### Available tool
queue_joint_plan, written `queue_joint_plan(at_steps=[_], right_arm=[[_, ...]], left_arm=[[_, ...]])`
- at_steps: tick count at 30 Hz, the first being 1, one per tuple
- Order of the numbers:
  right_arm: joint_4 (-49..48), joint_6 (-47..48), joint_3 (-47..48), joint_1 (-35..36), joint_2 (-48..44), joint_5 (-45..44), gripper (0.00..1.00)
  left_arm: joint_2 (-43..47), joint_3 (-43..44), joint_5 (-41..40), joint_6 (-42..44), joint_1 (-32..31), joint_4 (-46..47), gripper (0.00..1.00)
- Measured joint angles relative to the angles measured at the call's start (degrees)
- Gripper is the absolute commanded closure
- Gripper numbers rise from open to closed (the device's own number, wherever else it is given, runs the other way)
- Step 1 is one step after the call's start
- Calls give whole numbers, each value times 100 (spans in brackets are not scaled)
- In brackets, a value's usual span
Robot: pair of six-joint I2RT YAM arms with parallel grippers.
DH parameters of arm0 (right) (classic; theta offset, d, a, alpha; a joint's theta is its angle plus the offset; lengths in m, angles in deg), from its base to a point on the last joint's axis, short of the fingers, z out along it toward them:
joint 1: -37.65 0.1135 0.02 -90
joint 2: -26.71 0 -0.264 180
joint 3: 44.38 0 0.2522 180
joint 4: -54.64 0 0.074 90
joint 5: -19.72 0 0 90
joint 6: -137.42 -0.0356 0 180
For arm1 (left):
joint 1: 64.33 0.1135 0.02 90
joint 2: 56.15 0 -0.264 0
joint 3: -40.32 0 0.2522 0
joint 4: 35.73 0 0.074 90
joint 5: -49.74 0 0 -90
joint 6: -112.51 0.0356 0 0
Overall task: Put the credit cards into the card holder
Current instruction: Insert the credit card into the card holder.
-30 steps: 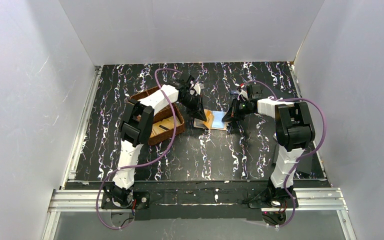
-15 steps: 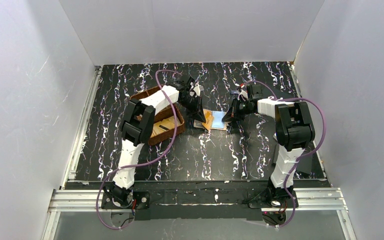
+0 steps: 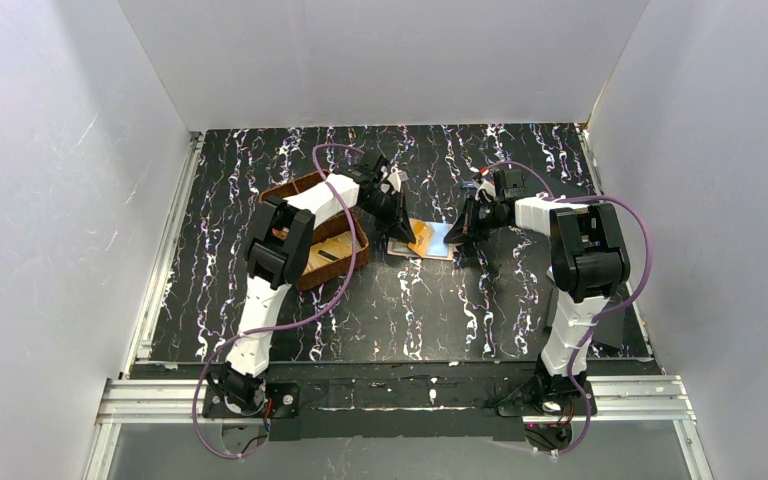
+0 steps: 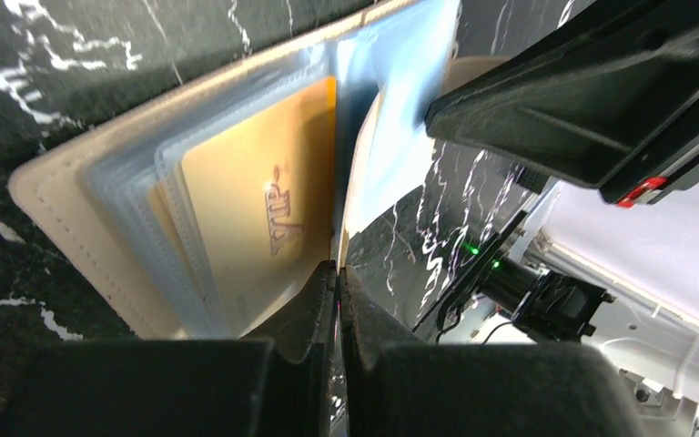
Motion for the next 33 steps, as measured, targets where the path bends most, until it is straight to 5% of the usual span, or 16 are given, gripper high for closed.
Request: queue_joint_plan(at_steps=[20, 27, 33], right_arm=[[-2, 4, 0, 0, 0, 0, 99], [48, -2, 0, 4, -52, -116, 78], [173, -22, -2, -83, -321, -527, 70]], left_arm=[[-254, -120, 389, -942, 76, 1182, 100], [-262, -201, 527, -905, 94, 1250, 100], [-264, -201, 656, -774, 94, 1222, 100]])
